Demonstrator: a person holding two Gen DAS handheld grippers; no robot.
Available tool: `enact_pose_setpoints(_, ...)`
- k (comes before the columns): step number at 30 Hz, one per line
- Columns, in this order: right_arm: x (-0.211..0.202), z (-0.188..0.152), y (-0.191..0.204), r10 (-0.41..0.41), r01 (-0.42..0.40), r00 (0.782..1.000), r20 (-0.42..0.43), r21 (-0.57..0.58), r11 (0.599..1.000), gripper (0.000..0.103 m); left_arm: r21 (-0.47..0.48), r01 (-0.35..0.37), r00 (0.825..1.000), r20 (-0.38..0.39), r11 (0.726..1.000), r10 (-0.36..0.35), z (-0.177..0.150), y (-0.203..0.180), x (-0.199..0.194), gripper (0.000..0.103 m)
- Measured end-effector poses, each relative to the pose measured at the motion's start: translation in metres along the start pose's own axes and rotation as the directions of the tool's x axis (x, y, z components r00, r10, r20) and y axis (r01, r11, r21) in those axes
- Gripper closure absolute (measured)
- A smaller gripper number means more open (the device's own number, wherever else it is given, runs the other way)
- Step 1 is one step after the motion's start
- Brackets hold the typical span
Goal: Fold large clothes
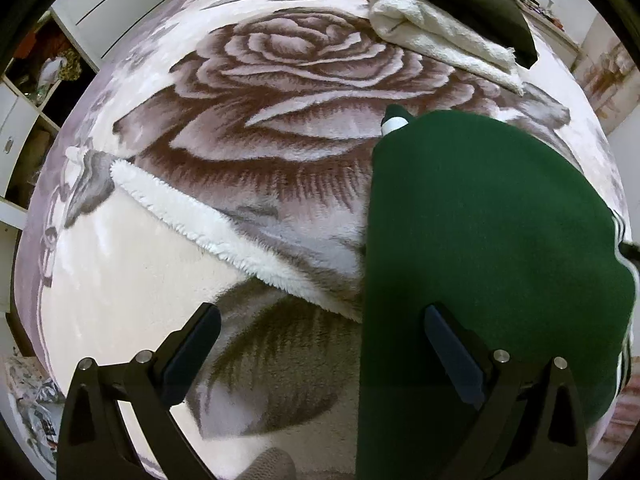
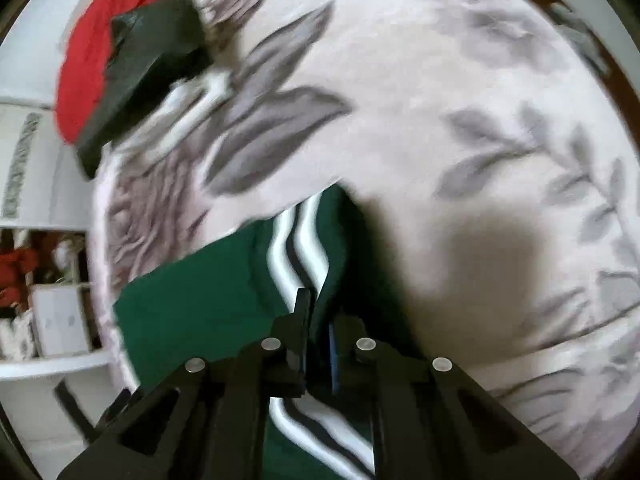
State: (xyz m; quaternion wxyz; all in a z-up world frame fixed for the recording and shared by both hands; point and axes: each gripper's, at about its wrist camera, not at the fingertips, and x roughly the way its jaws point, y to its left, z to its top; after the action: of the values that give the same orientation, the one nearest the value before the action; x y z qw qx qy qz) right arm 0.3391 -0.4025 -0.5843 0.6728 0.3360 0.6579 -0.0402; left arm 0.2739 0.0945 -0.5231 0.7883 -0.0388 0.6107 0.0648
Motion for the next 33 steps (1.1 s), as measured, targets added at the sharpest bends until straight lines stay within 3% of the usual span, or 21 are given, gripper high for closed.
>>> enact_pose_setpoints(3,0.014,0.006,-0.011,0.117,-0.117,0.988,-0.103,0.004,0.993,0.092,-0.038,0.030,0.999,-0.012,0.999,-0.030,0.000,0.007,-0.001,0.000)
enact_pose_setpoints(5,0.001,0.002,-0.019,0.144,-0.151,0.981,-0.129,-0.041,0.988,0.060,-0.084,0.100,0.995,-0.008,0.991,-0.101,-0.002,0.017,-0.004,0.000)
enact_pose_setpoints(6,-0.007,-0.002,-0.024,0.175,-0.182,0.977,-0.119,-0.052,0.982,0.022,-0.104,0.145,0.989,-0.001,0.984,-0.146,-0.003,0.020,-0.004,0.000)
enact_pose_setpoints(7,-0.012,-0.005,-0.028,0.216,-0.225,0.969,-0.119,-0.069,0.972,0.011,-0.126,0.200,0.980,0.007,0.972,-0.201,-0.004,0.024,-0.004,0.000)
enact_pose_setpoints(9,-0.007,-0.010,-0.034,0.236,-0.254,0.956,-0.171,-0.093,0.963,0.011,-0.177,0.323,0.944,-0.002,0.930,-0.329,-0.010,0.029,0.005,0.000)
enact_pose_setpoints(11,0.010,-0.012,-0.039,0.197,-0.231,0.954,-0.227,-0.134,0.964,0.011,-0.228,0.446,0.888,-0.009,0.865,-0.460,-0.016,0.030,0.018,0.000)
enact_pose_setpoints(12,0.023,-0.014,-0.043,0.170,-0.214,0.954,-0.249,-0.162,0.963,0.011,-0.255,0.501,0.853,-0.016,0.827,-0.521,-0.019,0.030,0.027,0.000)
enact_pose_setpoints(13,0.034,-0.014,-0.047,0.188,-0.238,0.944,-0.272,-0.165,0.957,0.009,-0.289,0.560,0.807,-0.022,0.777,-0.590,-0.022,0.028,0.036,0.000)
enact_pose_setpoints(15,0.051,-0.011,-0.054,0.224,-0.277,0.926,-0.303,-0.142,0.950,0.004,-0.328,0.622,0.749,-0.014,0.711,-0.662,-0.026,0.024,0.049,0.000)
enact_pose_setpoints(16,0.056,-0.009,-0.056,0.249,-0.304,0.916,-0.316,-0.137,0.943,0.002,-0.333,0.639,0.732,-0.013,0.694,-0.681,-0.026,0.021,0.054,0.000)
enact_pose_setpoints(22,0.078,-0.004,-0.049,0.335,-0.417,0.847,-0.413,-0.123,0.901,0.000,-0.291,0.677,0.703,-0.016,0.676,-0.711,-0.018,0.003,0.066,0.000)
enact_pose_setpoints(23,0.081,-0.002,-0.046,0.346,-0.431,0.834,-0.429,-0.116,0.895,0.000,-0.292,0.688,0.692,-0.012,0.665,-0.722,-0.017,0.003,0.068,0.000)
enact_pose_setpoints(24,0.085,-0.001,-0.044,0.372,-0.458,0.813,-0.448,-0.096,0.884,0.000,-0.296,0.697,0.682,-0.008,0.653,-0.731,-0.017,0.004,0.068,0.000)
enact_pose_setpoints(25,0.093,0.000,-0.036,0.406,-0.497,0.775,-0.484,-0.069,0.865,0.000,-0.306,0.706,0.672,0.003,0.639,-0.741,-0.016,0.006,0.069,0.001)
enact_pose_setpoints(26,0.102,0.001,-0.025,0.411,-0.508,0.760,-0.503,-0.067,0.859,0.000,-0.316,0.713,0.662,0.009,0.626,-0.750,-0.015,0.007,0.069,0.002)
enact_pose_setpoints(28,0.120,-0.003,-0.004,0.378,-0.492,0.754,-0.537,-0.082,0.866,0.000,-0.319,0.717,0.656,0.010,0.620,-0.754,-0.014,0.008,0.070,0.005)
enact_pose_setpoints(31,0.130,-0.002,0.011,0.419,-0.500,0.751,-0.509,-0.024,0.866,0.002,-0.315,0.718,0.655,0.005,0.620,-0.756,-0.009,0.009,0.071,0.008)
enact_pose_setpoints(32,0.129,-0.002,0.013,0.440,-0.515,0.745,-0.501,-0.012,0.857,0.010,-0.314,0.719,0.654,0.005,0.620,-0.756,-0.008,0.009,0.070,0.009)
enact_pose_setpoints(33,0.128,-0.005,0.017,0.487,-0.550,0.724,-0.489,0.019,0.835,0.046,-0.310,0.719,0.655,0.003,0.622,-0.756,-0.006,0.009,0.070,0.011)
